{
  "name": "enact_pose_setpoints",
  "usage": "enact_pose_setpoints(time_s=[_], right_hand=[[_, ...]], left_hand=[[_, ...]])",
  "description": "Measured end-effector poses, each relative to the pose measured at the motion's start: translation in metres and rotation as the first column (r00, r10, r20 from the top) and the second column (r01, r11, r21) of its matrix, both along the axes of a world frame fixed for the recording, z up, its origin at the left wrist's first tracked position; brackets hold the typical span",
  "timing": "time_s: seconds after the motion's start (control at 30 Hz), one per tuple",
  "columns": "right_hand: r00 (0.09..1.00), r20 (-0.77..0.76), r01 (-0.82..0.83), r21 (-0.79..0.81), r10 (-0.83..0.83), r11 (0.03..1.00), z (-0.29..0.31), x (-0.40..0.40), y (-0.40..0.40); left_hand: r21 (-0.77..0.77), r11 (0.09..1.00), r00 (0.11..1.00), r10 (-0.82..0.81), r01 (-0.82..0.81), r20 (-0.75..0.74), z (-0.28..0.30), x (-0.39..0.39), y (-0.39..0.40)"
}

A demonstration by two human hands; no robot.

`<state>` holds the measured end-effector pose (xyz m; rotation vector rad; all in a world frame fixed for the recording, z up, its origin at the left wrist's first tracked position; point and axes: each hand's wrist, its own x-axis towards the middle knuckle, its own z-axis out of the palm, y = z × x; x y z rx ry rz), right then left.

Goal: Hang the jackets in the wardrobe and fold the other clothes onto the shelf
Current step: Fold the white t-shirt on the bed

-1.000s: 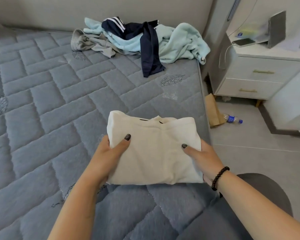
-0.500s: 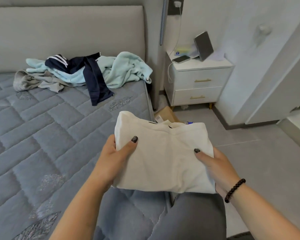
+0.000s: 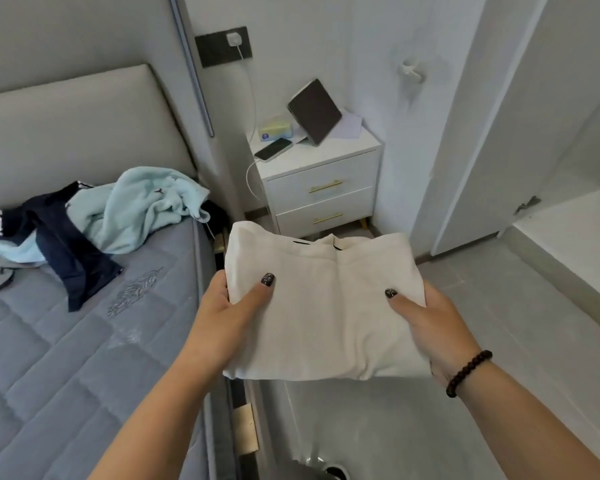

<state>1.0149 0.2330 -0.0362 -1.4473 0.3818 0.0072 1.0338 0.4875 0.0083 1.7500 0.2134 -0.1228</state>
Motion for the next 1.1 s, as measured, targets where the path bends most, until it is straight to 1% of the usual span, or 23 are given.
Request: enact_pose_setpoints(time_s=[0.17,0.33,0.53,0.67,0.87,1.0,1.1], right_hand=[[0.991,-0.058,0.116,-0.034,-0.118,0.993,0.07,0.002,-0.073],[0.97,-0.102,0.214,-0.067,-0.22,0.975,0.163,-0.001,-0.119],[0.959,-0.017,0.278,-0.114,-0.282,0.954,0.29,0.0,-0.167],[0.938,0.073,0.346,-0.177,-0.338,0.922,0.361,0.005,-0.194],[0.893,0.175,0.451,-0.317,-0.416,0.834,0.445,0.007,-0.229],[0.854,0.223,0.52,-0.39,-0.47,0.76,0.491,0.004,-0.262],[0.84,0.24,0.54,-0.444,-0.486,0.715,0.517,0.003,-0.289]], left_hand=[[-0.06,0.99,0.991,-0.13,0.127,-0.039,0.065,0.031,-0.072],[-0.056,0.97,0.971,-0.238,0.237,-0.02,0.155,0.054,-0.122],[-0.066,0.932,0.934,-0.353,0.356,0.051,0.27,0.082,-0.175],[-0.003,0.904,0.896,-0.423,0.427,0.136,0.329,0.106,-0.209],[0.103,0.851,0.8,-0.52,0.514,0.298,0.4,0.137,-0.26],[0.19,0.793,0.708,-0.604,0.578,0.365,0.44,0.152,-0.298],[0.226,0.765,0.651,-0.635,0.603,0.414,0.461,0.16,-0.329]])
